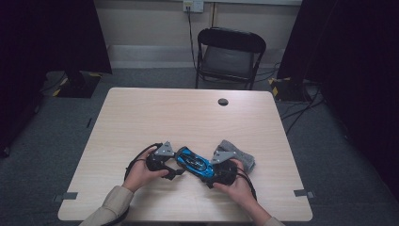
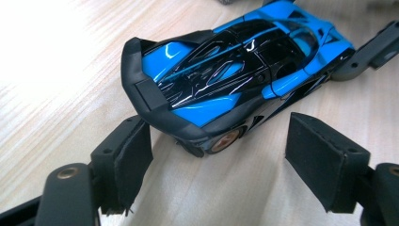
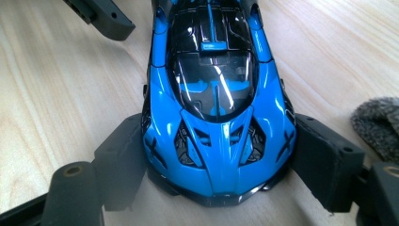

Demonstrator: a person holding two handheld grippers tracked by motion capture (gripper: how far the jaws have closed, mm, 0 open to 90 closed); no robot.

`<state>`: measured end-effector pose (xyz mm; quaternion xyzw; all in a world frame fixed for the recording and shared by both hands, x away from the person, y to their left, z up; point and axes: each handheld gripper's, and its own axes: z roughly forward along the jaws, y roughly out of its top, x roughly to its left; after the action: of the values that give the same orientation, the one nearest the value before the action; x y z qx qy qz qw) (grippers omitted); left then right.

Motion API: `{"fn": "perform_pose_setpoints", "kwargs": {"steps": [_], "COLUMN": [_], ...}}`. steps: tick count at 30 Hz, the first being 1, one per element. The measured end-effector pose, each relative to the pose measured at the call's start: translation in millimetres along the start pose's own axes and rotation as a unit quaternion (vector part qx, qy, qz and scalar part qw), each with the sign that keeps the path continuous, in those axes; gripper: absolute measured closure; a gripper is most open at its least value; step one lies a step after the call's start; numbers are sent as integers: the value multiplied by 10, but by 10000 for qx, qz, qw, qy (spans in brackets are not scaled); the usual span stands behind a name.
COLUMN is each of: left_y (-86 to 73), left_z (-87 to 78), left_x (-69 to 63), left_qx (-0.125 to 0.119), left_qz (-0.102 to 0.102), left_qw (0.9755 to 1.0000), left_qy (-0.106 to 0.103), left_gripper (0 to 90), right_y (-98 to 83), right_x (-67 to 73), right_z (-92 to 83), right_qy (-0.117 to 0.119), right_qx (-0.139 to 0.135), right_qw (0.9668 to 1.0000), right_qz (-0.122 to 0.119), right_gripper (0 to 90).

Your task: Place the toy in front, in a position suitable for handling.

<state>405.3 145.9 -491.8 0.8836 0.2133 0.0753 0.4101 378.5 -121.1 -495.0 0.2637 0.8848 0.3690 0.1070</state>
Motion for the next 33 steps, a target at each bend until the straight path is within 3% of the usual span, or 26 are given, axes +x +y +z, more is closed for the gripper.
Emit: {"fn": "perform_pose_setpoints", "kwargs": {"steps": [5,10,16,19,22,26,29,30,33], "left_y": [-20,-167,-263,-270,-274,-262,-211,-179,-82], "left_z": [-99,-237,-298,-289,-274,-314,-337,-342,-315], "left_x": [-48,-85,-116,-115,-49,53,117,136,174], "left_qx": [59,179,173,160,212,92,58,49,28], "left_qz": [46,39,5,17,2,-190,-131,-78,-91], "left_qw": [10000,9998,9998,9999,9996,9996,9997,9998,9999], "left_qy": [28,86,91,-11,179,207,220,193,46], "left_gripper": [239,242,279,293,254,212,194,181,173], "right_y": [48,162,208,194,145,104,77,44,15], "right_x": [-34,-23,-43,-35,-11,10,15,28,33], "right_z": [29,110,149,144,112,40,3,-40,-77], "right_qy": [231,526,751,713,606,474,414,348,261], "right_qx": [61,147,173,133,6,-57,-114,-184,-230], "right_qw": [9993,9959,9922,9928,9944,9962,9969,9980,9987], "right_qz": [-274,-726,-975,-953,-872,-731,-654,-505,-371], "right_gripper": [251,257,253,251,246,243,234,230,209]}}
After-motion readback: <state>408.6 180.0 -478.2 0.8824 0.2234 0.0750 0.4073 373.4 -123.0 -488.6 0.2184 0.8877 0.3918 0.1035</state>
